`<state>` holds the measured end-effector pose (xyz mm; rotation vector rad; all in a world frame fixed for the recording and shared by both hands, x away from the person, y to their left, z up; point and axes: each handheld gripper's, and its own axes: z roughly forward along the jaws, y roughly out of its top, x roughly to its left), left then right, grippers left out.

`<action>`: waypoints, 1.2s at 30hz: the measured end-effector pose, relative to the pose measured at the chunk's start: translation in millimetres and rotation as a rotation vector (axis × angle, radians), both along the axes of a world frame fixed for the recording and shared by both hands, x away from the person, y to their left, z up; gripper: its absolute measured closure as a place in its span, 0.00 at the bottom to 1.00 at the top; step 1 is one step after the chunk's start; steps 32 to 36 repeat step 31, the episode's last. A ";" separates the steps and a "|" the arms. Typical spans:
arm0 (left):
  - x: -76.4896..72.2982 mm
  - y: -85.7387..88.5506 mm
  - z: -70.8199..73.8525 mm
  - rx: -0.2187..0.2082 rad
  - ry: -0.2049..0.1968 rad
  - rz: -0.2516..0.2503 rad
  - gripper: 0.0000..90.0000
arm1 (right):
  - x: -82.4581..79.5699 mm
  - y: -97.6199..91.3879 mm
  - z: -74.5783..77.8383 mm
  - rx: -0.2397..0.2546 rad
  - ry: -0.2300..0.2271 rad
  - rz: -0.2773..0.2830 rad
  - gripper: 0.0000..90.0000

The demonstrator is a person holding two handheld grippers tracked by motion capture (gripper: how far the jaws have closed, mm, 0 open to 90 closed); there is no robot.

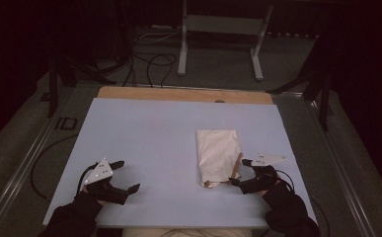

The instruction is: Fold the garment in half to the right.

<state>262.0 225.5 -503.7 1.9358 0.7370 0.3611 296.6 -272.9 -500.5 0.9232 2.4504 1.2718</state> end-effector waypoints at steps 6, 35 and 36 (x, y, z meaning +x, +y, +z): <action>0.0 1.3 0.0 0.000 -0.002 0.004 0.00 | -11.6 -3.5 -5.0 -0.025 -0.006 -0.026 0.11; -0.1 0.7 0.2 -0.005 -0.012 0.009 0.00 | -25.4 -8.7 -11.1 -0.050 -0.039 -0.057 0.11; -0.1 0.7 0.2 -0.005 -0.012 0.009 0.00 | -25.4 -8.7 -11.1 -0.050 -0.039 -0.057 0.11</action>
